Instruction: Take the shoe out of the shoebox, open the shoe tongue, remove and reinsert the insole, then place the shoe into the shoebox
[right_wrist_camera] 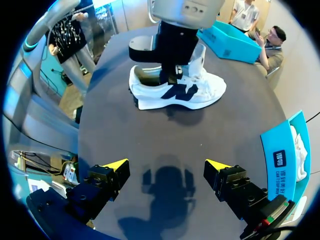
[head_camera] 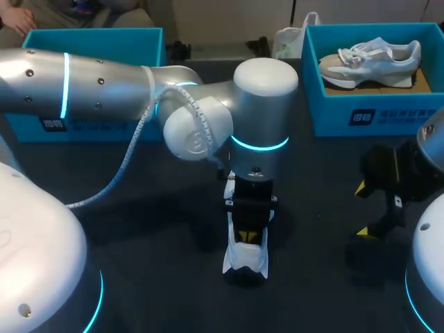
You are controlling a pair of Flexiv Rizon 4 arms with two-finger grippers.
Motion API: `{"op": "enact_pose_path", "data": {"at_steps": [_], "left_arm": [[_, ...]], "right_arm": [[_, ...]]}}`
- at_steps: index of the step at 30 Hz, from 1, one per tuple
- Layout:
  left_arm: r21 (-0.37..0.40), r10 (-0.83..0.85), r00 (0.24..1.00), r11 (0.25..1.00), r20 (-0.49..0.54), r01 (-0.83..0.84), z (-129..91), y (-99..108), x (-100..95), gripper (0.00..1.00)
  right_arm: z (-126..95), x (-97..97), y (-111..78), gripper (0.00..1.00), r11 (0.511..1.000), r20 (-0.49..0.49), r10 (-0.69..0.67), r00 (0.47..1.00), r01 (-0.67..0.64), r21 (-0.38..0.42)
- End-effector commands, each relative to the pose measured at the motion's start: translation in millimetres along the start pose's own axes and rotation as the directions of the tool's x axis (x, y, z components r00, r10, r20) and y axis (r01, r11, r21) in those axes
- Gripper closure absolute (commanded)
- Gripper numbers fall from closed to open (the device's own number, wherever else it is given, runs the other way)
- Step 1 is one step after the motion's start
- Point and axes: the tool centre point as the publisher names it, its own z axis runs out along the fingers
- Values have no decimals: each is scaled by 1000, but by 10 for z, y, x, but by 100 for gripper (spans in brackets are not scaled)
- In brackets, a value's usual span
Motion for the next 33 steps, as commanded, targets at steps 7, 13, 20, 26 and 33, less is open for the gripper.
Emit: {"op": "enact_pose_path", "data": {"at_steps": [7, 13, 20, 26, 33], "left_arm": [[64, 86, 994, 995, -60, -82, -173, -412, 50, 100], [145, 67, 997, 988, -41, -60, -67, -509, 36, 100], [159, 52, 998, 986, -39, -46, 179, -525, 33, 100], [128, 32, 999, 991, -31, -28, 345, -479, 48, 100], [43, -10, 1000, 999, -21, 11, 182, -267, 150, 100]], "right_arm": [[5, 14, -2, 0, 1000, 3, 1, 1000, -1, 1], [5, 14, -2, 0, 1000, 3, 1, 1000, -1, 1], [5, 14, -2, 0, 1000, 3, 1, 1000, -1, 1], [5, 14, -2, 0, 1000, 3, 1, 1000, -1, 1], [5, 14, -2, 0, 1000, 3, 1, 1000, -1, 1]]}}
